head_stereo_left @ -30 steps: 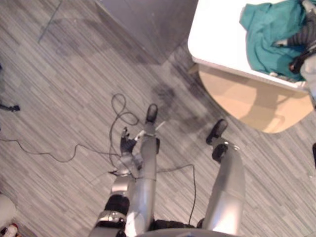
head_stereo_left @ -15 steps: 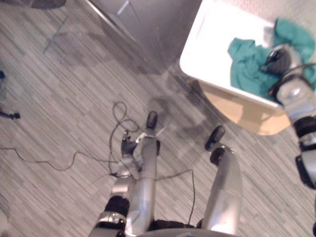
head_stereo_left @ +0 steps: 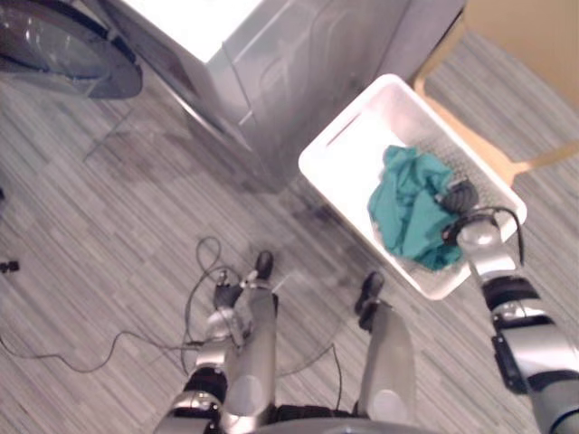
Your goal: Pick up the laundry basket with both hands and put the clothes into the washing machine.
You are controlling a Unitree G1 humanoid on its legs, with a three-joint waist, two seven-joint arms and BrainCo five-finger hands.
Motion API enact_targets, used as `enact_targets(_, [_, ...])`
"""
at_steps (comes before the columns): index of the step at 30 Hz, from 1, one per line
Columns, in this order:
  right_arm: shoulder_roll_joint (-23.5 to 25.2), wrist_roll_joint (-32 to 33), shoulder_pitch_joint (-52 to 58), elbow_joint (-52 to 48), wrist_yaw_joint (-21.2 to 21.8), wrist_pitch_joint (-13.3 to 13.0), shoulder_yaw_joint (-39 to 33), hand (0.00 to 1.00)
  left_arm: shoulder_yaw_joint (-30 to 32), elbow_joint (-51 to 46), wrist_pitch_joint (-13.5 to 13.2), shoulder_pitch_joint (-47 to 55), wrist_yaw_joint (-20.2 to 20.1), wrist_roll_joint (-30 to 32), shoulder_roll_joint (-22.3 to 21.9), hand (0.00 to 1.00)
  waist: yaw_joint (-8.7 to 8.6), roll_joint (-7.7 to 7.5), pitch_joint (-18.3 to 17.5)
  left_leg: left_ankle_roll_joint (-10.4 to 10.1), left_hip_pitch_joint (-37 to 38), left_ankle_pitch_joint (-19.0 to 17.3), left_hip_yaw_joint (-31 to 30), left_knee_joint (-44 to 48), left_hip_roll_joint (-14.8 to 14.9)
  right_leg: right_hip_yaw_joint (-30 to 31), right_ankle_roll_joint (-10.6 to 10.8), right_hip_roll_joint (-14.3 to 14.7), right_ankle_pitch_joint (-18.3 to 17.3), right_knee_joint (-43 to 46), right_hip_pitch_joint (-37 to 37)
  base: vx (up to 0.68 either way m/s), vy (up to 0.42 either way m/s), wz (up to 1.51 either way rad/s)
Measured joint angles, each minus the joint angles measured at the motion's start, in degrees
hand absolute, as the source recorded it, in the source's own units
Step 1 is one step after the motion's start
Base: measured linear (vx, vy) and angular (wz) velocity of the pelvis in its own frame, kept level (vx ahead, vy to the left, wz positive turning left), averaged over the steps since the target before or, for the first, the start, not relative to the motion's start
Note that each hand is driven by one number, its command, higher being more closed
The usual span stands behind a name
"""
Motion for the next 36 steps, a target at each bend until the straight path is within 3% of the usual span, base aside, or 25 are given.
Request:
enact_targets(5, [0.0, 1.3, 0.4, 0.0, -0.4, 0.1, -6.7, 1.0, 0.7, 2.3, 0.7, 1.0, -1.0, 0.1, 1.3, 0.0, -1.01, -1.61, -1.0, 0.0, 6.0, 2.4, 1.1, -6.0, 0.5, -0.1, 0.5, 0.6, 1.3, -4.1, 4.4, 0.06, -0.026, -0.04])
enact_targets(12, [-0.1, 6.5, 3.4, -5.2, -1.5, 0.0, -15.3, 1.0, 0.3, 3.1, 1.1, 2.7, -1.3, 0.6, 1.4, 0.0, -1.32, -1.63, -1.9, 0.1, 12.7, 2.6, 2.0, -9.2, 0.5, 0.1, 0.8, 0.7, 1.4, -6.5, 10.2, 0.07, -0.01, -0.06])
enact_targets(17, [-0.5, 7.5, 4.2, -6.2, -2.6, -0.1, -19.0, 1.0, -0.7, 3.5, 1.9, 6.0, -2.3, 1.0, 1.5, 0.0, -2.28, -1.71, -6.4, 0.2, 16.2, 2.5, 2.5, -11.3, 0.6, 0.3, 1.3, 1.0, 1.5, -8.5, 13.3, 0.05, 0.006, -0.05])
enact_targets(21, [-3.4, 7.5, 4.7, -6.2, -2.6, -0.1, -20.3, 1.0, -0.8, 4.6, 2.2, 8.1, -2.7, 2.9, 1.6, 0.0, -2.7, -1.74, -10.2, 0.3, 19.4, 2.5, 3.6, -13.7, 1.0, 1.1, 2.4, 1.7, 2.3, -11.9, 16.0, 0.03, 0.016, -0.15])
enact_targets(26, [-5.5, 8.0, 4.8, -6.7, -3.6, -0.1, -21.5, 1.0, -1.4, 4.2, 2.5, 10.1, -3.5, 2.9, 1.7, 0.0, -4.11, -1.93, -13.3, 0.3, 22.2, 2.5, 4.9, -15.6, 1.6, 2.5, 1.9, 2.7, 3.5, -14.6, 18.0, 0.06, 0.011, -0.17])
enact_targets(32, [-5.7, 7.8, 9.5, -18.5, -4.8, -0.4, -23.4, 1.0, -6.2, -13.2, 3.1, 12.4, -3.6, 2.9, 2.4, 0.0, -5.9, -1.7, -17.2, 0.6, 25.6, 2.2, 6.6, -17.7, 1.7, 4.3, 2.5, 3.2, 4.3, -17.6, 20.2, 0.07, 0.014, -0.18])
enact_targets(36, [-5.7, 6.4, 11.3, -25.7, -4.7, -1.8, -23.1, 1.0, -8.0, -23.6, 1.6, 11.0, -3.7, 2.9, 3.2, 0.0, -7.11, -1.35, -19.4, 0.7, 27.3, 2.0, 7.7, -18.7, 2.0, 5.6, 2.4, 3.8, 4.9, -19.0, 21.1, 0.05, 0.008, -0.21])
